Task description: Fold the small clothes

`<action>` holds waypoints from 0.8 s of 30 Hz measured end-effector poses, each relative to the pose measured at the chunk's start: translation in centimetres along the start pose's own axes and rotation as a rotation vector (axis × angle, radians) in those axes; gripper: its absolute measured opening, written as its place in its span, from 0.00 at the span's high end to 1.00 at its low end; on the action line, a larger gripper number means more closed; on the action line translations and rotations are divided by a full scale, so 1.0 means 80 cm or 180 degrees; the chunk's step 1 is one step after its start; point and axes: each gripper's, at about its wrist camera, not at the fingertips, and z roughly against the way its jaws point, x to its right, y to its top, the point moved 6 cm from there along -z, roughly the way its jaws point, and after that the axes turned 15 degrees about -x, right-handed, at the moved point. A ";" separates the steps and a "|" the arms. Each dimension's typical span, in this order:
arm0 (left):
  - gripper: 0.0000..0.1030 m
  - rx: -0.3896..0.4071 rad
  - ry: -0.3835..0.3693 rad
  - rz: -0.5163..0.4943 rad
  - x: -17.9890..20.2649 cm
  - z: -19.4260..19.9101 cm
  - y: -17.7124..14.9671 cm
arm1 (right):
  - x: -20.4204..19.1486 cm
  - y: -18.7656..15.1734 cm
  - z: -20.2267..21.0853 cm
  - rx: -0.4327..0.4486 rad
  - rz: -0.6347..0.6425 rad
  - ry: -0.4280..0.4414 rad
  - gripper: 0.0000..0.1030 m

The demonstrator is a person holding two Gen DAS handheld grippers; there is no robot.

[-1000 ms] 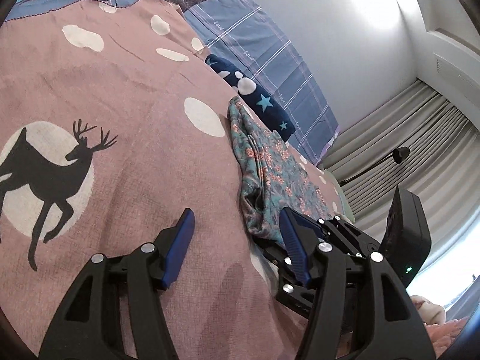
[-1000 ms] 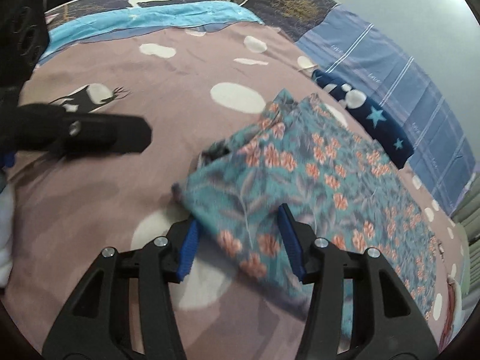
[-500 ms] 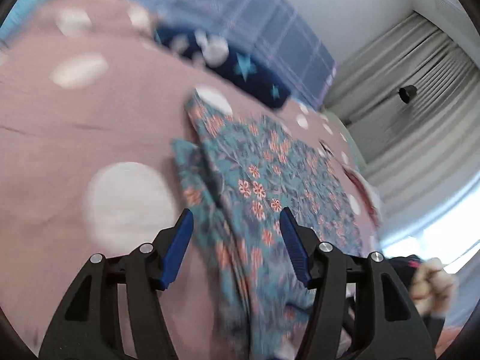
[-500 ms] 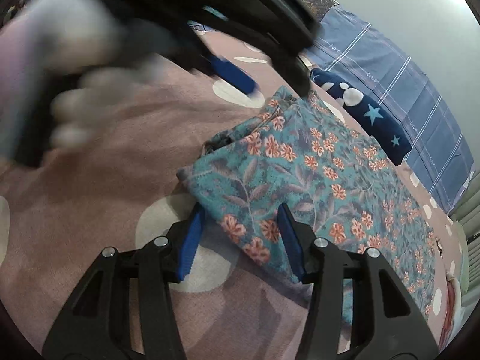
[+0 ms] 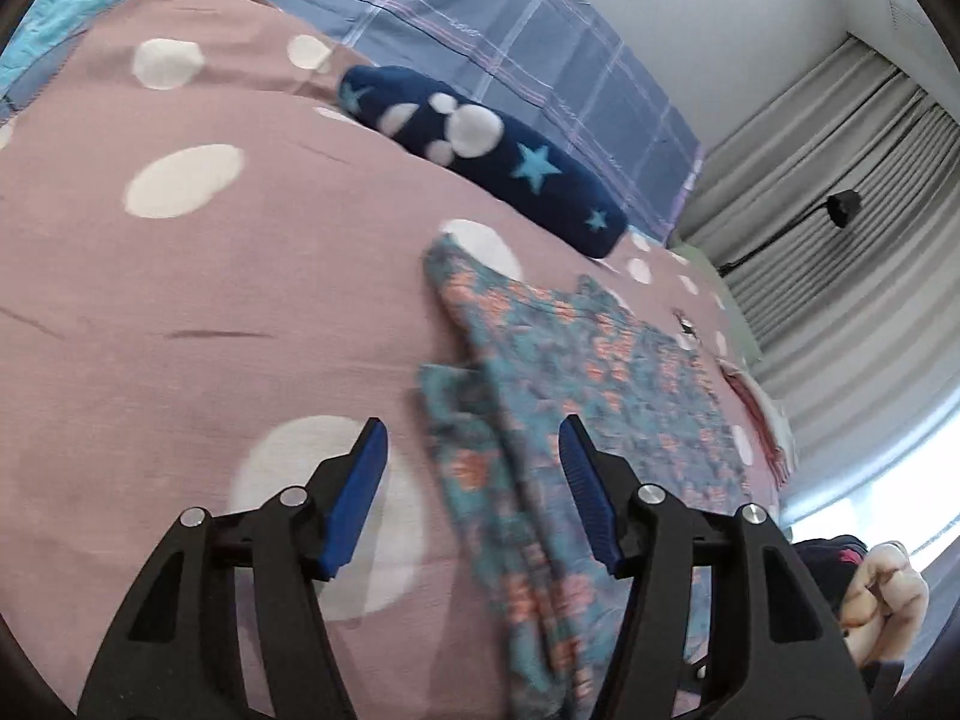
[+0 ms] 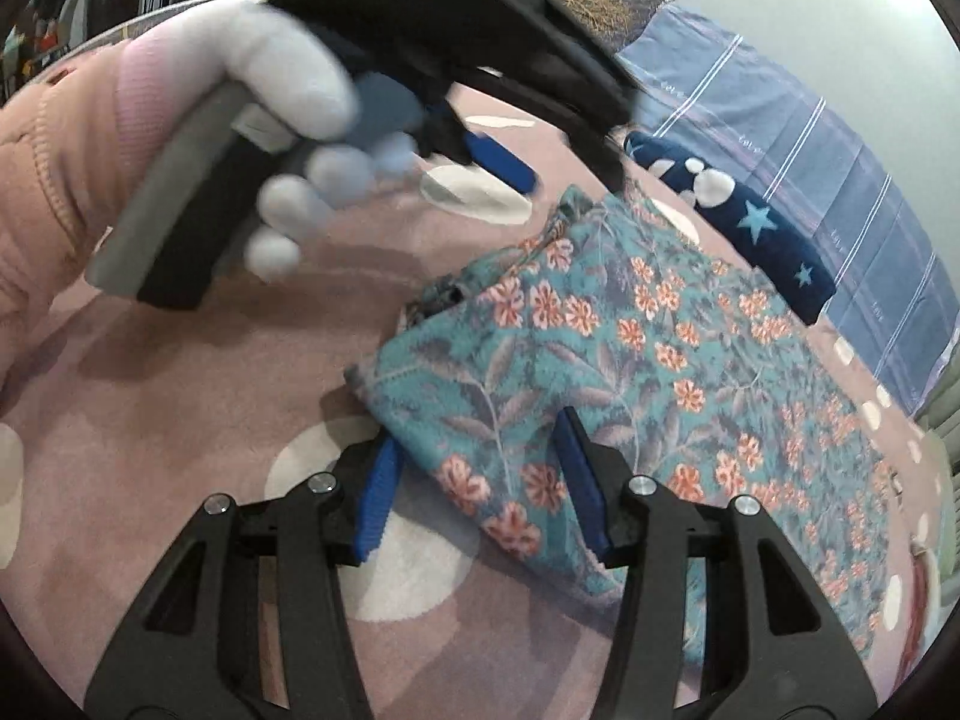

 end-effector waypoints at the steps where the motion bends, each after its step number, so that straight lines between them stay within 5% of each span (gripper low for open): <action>1: 0.42 -0.0061 -0.0039 0.0047 -0.005 -0.006 0.001 | 0.001 -0.001 0.000 -0.0009 -0.0020 0.0034 0.50; 8: 0.46 -0.0163 -0.0653 0.0072 0.012 -0.051 0.027 | -0.003 -0.006 0.004 0.0028 0.0010 -0.0075 0.50; 10: 0.88 -0.0213 -0.0575 0.0122 0.017 -0.060 0.036 | -0.004 -0.008 0.004 0.0041 0.0007 -0.0077 0.50; 14: 0.88 0.0052 -0.0648 0.0000 0.033 -0.034 0.044 | 0.002 -0.008 0.002 0.0019 -0.0045 0.0031 0.50; 17: 0.87 -0.0005 -0.0458 -0.0056 0.031 -0.033 0.040 | -0.001 0.000 -0.001 -0.0002 -0.0006 -0.0095 0.49; 21: 0.58 -0.0229 -0.0336 0.0037 0.016 -0.057 0.032 | -0.009 0.016 -0.005 0.0027 0.0055 -0.0350 0.48; 24: 0.60 -0.0182 -0.0250 -0.0115 0.023 -0.066 0.033 | -0.011 0.025 -0.009 0.0040 0.0091 -0.0425 0.57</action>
